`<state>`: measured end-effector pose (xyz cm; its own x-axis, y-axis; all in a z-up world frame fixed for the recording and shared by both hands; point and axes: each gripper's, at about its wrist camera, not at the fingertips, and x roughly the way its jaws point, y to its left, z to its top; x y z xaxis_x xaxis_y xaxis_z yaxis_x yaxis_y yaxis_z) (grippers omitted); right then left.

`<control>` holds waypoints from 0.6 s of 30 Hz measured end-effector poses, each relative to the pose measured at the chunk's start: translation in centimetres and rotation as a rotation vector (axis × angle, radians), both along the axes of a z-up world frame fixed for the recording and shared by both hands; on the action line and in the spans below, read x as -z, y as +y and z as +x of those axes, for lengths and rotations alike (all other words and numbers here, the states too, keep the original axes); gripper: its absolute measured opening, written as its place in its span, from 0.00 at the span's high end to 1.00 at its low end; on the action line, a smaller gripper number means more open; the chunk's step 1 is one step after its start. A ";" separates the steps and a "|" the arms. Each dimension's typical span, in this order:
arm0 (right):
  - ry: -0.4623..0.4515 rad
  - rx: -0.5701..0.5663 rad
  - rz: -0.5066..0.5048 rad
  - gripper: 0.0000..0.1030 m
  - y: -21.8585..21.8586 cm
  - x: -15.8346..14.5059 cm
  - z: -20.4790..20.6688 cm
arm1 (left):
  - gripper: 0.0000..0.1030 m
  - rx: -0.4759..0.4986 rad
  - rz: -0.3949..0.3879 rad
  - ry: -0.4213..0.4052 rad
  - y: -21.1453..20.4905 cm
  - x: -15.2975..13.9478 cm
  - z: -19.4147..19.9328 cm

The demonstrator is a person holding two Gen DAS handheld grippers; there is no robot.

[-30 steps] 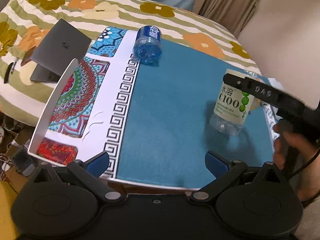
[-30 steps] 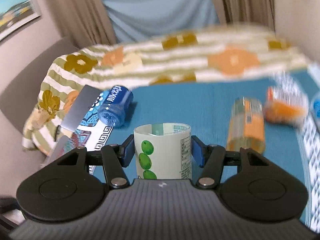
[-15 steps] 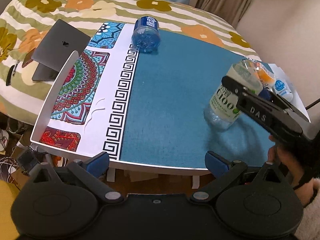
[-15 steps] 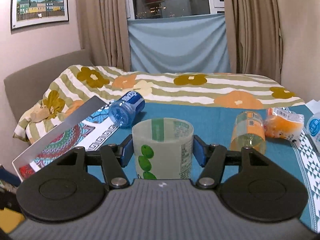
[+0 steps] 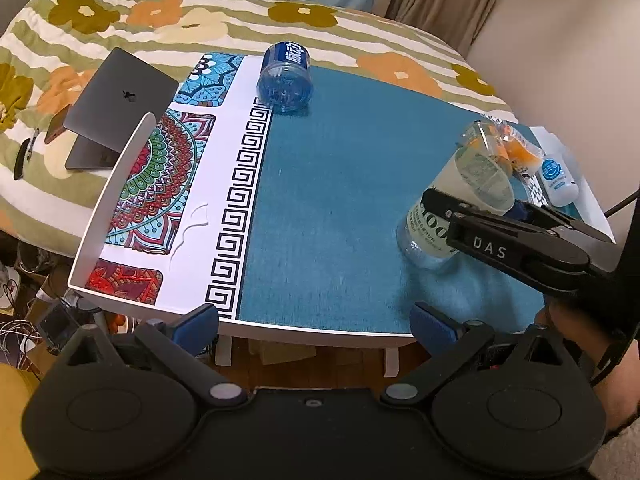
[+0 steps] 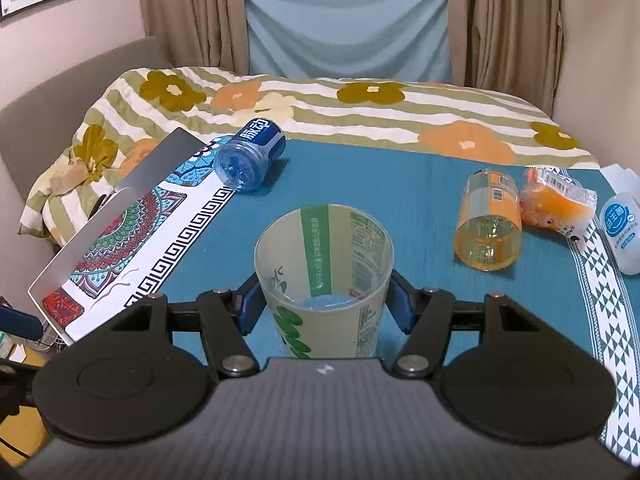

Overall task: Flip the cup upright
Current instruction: 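Lower the upright cup onto the table and open the right gripper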

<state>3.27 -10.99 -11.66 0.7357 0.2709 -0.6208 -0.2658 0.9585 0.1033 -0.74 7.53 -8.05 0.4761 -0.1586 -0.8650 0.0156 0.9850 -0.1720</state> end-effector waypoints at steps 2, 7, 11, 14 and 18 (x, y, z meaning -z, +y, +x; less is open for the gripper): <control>0.018 -0.007 0.004 0.16 0.0 0.1 0.3 | 0.00 -0.003 0.003 -0.004 0.0 -0.1 -0.1; 0.033 0.028 0.008 0.00 -0.3 -0.1 0.0 | 0.00 -0.010 0.005 -0.012 -0.1 -1.0 -0.3; 0.099 0.039 0.004 0.00 -1.3 -1.9 -0.4 | 0.00 0.008 0.024 -0.046 -0.8 -3.1 -0.2; 0.155 0.067 0.008 0.00 -2.7 -4.4 -1.0 | 0.00 0.030 0.042 -0.082 -1.6 -5.0 0.0; 0.201 0.114 -0.013 0.00 -4.7 -8.4 -2.2 | 0.00 0.057 0.061 -0.146 -2.9 -7.2 0.1</control>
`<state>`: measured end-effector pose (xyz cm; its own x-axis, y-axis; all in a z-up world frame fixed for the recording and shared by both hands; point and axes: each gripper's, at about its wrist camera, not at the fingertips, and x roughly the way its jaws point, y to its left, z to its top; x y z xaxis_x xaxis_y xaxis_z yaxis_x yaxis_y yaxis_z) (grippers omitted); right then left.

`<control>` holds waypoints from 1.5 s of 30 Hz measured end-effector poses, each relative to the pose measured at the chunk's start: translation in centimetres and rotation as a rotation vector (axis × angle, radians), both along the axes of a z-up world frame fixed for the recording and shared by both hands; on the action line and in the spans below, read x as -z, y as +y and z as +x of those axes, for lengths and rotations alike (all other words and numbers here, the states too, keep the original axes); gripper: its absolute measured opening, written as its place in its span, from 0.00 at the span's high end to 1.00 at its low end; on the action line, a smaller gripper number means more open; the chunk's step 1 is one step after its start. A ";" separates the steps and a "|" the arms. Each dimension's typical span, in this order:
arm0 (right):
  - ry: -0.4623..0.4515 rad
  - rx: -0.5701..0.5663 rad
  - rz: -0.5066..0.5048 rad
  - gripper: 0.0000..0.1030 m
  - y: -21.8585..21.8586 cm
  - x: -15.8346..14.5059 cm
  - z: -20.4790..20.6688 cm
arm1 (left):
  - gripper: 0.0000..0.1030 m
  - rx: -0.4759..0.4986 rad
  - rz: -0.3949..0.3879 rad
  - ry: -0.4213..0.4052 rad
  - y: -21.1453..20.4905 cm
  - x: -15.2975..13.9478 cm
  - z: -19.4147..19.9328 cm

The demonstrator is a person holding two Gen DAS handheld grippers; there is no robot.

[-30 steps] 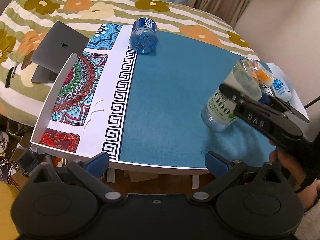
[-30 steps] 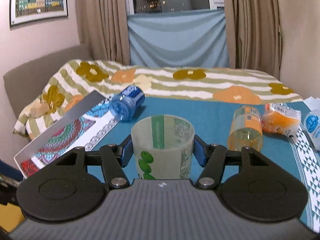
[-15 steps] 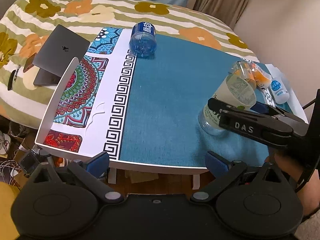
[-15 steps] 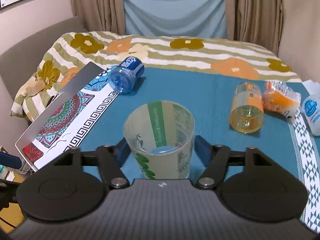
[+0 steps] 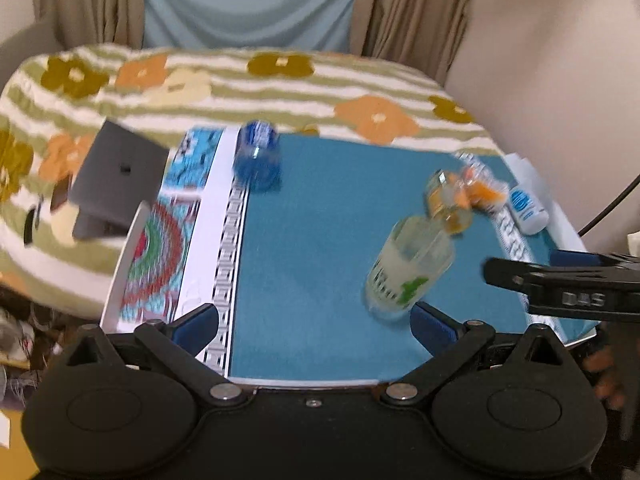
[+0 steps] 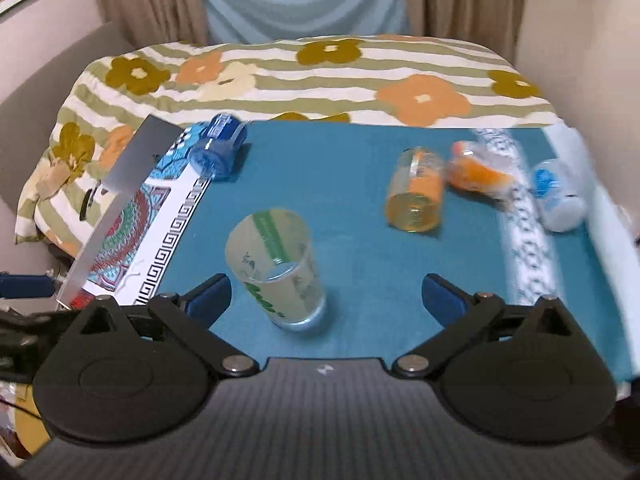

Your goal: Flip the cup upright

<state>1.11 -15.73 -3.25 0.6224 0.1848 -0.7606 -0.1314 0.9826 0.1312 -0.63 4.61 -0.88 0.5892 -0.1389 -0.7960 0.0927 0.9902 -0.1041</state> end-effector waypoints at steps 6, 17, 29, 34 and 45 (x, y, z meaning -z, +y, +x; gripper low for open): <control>0.034 0.076 -0.108 0.00 -2.8 -3.8 -1.3 | 0.00 0.032 0.021 -0.066 -1.8 -1.9 0.2; 0.071 0.140 -0.133 0.00 -5.9 -3.4 -3.5 | 0.00 0.040 0.067 -0.074 -3.7 -0.7 -1.2; 0.076 0.150 -0.122 0.00 -6.3 -3.0 -4.2 | 0.00 0.057 0.096 -0.101 -4.7 -0.9 -1.9; 0.077 0.150 -0.119 0.00 -6.3 -2.9 -4.3 | 0.00 0.063 0.103 -0.109 -4.8 -1.0 -2.0; 0.073 0.167 -0.115 0.00 -6.4 -3.2 -4.4 | 0.00 0.067 0.102 -0.115 -5.0 -1.0 -2.0</control>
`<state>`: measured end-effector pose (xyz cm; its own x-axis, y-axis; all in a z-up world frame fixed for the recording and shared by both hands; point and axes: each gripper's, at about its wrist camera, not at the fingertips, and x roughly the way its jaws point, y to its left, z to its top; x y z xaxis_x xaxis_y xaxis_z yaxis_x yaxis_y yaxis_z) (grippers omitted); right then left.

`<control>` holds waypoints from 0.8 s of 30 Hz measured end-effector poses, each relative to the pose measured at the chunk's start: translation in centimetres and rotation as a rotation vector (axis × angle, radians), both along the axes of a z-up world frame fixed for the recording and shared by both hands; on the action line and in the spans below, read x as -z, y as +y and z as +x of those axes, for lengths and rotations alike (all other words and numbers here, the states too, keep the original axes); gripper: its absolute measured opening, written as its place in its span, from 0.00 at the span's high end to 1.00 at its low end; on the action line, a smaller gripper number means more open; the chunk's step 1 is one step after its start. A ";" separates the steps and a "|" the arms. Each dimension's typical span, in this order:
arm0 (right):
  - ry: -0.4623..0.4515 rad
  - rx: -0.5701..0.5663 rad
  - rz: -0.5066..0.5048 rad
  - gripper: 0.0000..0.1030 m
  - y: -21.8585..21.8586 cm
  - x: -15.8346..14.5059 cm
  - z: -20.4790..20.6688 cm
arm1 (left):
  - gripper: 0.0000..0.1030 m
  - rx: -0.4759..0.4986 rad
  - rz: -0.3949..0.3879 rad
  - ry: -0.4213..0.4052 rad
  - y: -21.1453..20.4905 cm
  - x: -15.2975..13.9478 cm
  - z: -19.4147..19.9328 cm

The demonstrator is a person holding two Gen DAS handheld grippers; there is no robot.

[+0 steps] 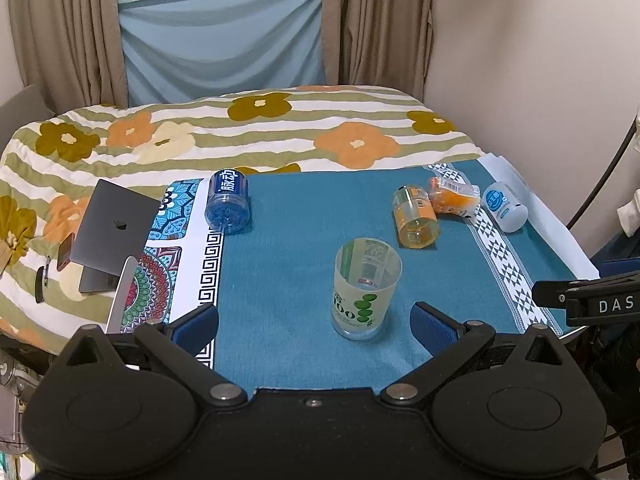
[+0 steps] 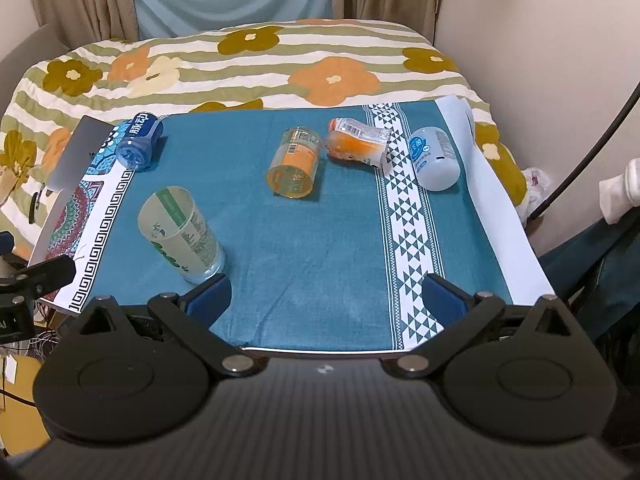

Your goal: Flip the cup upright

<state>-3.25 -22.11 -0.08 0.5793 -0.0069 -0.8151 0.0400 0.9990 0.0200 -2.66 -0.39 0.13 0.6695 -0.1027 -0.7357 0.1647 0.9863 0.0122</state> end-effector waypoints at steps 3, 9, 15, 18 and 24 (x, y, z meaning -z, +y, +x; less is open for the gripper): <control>-0.001 0.000 0.000 0.00 0.0 0.0 0.0 | 0.00 -0.002 0.000 -0.001 0.0 0.0 0.0; 0.000 -0.004 0.000 0.00 0.0 0.1 0.1 | 0.00 -0.002 0.000 -0.001 0.0 -0.1 0.0; -0.001 -0.005 0.000 0.00 0.1 0.2 0.1 | 0.00 -0.004 0.008 -0.012 -0.2 -0.2 0.0; -0.002 -0.006 0.001 0.00 0.1 0.1 0.1 | 0.00 0.000 0.011 -0.014 -0.2 -0.2 0.0; -0.002 0.001 0.002 0.00 0.0 0.3 0.1 | 0.00 0.003 0.012 -0.015 -0.3 -0.2 0.0</control>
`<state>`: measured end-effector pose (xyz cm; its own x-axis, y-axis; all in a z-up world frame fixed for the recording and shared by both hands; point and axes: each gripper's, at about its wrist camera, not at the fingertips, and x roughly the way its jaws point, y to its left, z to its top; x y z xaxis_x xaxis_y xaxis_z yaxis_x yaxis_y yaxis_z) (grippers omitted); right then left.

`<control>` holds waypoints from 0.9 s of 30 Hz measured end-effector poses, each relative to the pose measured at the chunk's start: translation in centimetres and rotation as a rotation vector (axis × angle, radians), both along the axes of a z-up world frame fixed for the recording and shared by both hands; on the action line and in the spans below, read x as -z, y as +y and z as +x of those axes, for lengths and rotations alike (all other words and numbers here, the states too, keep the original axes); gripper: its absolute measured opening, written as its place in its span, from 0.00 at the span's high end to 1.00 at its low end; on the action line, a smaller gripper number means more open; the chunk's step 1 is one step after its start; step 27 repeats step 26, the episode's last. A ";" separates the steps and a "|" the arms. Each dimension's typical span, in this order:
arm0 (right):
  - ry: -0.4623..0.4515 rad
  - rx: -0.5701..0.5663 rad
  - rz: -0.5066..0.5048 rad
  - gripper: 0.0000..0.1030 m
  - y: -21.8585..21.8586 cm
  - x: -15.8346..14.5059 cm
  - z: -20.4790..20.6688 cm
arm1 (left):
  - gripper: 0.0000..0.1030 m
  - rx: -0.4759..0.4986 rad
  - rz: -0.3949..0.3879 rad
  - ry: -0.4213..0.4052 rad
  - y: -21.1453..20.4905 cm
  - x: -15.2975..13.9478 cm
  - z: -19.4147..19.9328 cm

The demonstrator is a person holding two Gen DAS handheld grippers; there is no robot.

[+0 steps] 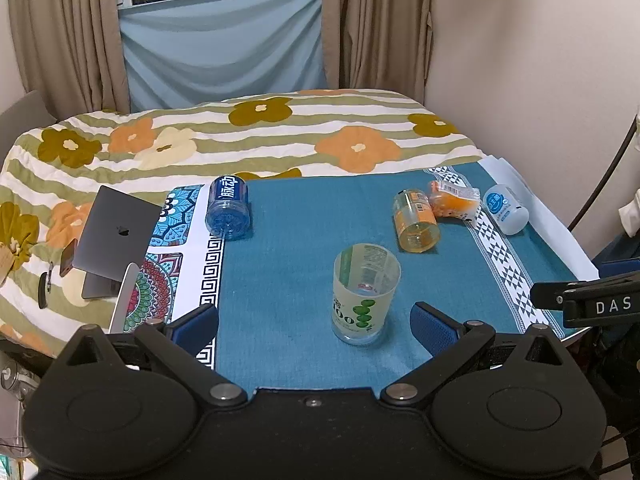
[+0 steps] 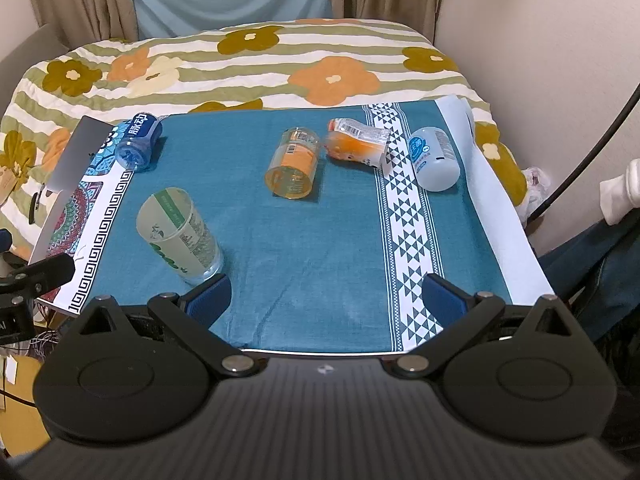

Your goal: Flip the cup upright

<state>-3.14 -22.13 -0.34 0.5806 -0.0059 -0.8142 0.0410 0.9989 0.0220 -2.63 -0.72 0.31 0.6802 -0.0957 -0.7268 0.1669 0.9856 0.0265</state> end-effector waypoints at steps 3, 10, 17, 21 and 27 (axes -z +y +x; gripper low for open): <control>0.000 -0.001 -0.001 0.00 0.0 0.0 0.0 | 0.00 -0.001 0.000 0.000 0.0 0.0 0.0; 0.000 -0.001 0.000 0.00 0.0 0.0 0.0 | 0.00 -0.002 0.001 -0.001 -0.1 0.0 0.0; 0.001 -0.001 -0.001 0.00 0.0 0.0 0.0 | 0.00 -0.017 -0.005 -0.006 0.2 0.0 -0.1; 0.001 -0.001 0.000 0.00 0.0 0.0 0.0 | 0.00 -0.023 0.012 -0.012 0.2 0.0 0.0; 0.000 0.000 0.000 0.00 0.0 0.0 0.0 | 0.00 -0.023 0.004 -0.024 0.3 -0.1 -0.1</control>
